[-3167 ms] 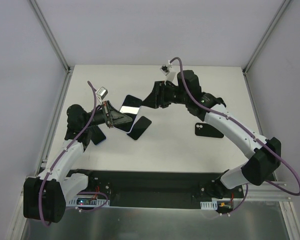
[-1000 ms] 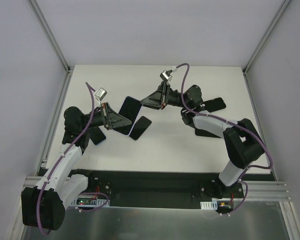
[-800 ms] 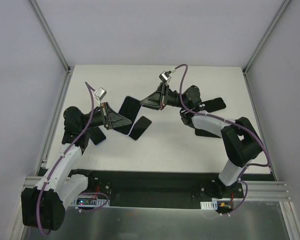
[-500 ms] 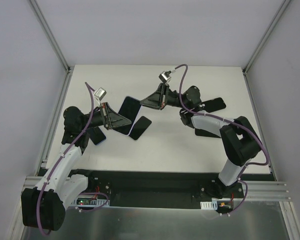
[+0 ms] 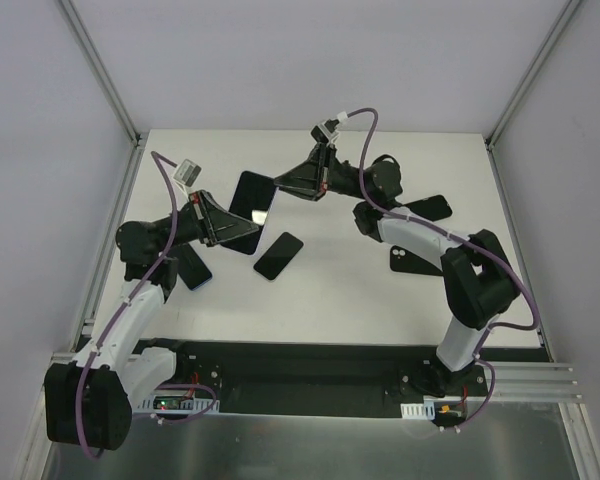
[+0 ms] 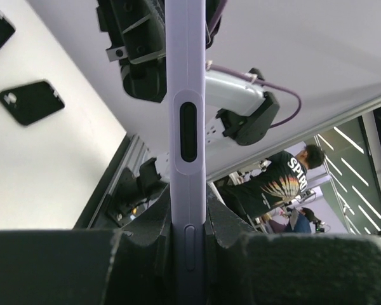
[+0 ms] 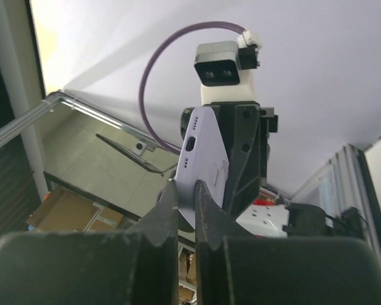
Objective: Take the phone out of the phone case
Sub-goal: Remove the phone case from the phone.
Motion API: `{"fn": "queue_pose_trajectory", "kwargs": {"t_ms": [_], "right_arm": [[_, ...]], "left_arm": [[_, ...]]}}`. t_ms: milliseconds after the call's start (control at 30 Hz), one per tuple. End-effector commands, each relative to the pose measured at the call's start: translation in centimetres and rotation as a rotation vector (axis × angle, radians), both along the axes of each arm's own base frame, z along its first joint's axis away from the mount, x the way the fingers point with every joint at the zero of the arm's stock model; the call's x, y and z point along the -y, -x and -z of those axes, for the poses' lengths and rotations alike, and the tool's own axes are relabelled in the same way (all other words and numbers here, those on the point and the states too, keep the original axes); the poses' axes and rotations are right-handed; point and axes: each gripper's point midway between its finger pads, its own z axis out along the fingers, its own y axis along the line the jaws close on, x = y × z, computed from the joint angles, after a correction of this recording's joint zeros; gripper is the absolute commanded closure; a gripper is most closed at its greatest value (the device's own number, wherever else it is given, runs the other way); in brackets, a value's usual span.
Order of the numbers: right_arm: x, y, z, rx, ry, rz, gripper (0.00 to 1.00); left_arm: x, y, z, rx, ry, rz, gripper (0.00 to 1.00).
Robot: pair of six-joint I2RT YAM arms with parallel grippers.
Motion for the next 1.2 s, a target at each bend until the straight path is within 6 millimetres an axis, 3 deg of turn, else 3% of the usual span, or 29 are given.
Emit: {"fn": "queue_pose_trajectory", "kwargs": {"t_ms": [0,133,300,567,733,933,1167], "right_arm": [[0.2,5.9,-9.5,0.166,-0.294,-0.111,0.99],[-0.8,6.1,-11.6,0.126,-0.354,-0.138,0.99],[-1.5,6.0,-13.3,0.100,-0.409,-0.150,0.99],[-1.1,6.6,-15.7,0.107,-0.468,-0.164,0.99],[-0.9,6.8,-17.1,0.109,-0.507,-0.174,0.99],[-1.7,6.9,-17.0,0.094,-0.513,-0.188,0.99],[-2.5,6.2,-15.3,0.074,-0.478,-0.175,0.99]], "left_arm": [[-0.1,3.4,-6.0,0.284,0.036,0.045,1.00],[-0.2,4.0,-8.3,0.344,0.039,0.044,1.00],[-0.2,4.3,-9.1,0.368,0.055,0.044,1.00],[-0.4,5.0,-10.8,0.416,0.084,0.051,1.00],[-0.5,5.9,-12.8,0.474,0.106,0.054,1.00],[-0.7,7.2,-14.9,0.539,0.121,0.056,1.00],[-1.0,8.9,-16.3,0.585,0.135,0.061,1.00]]}}
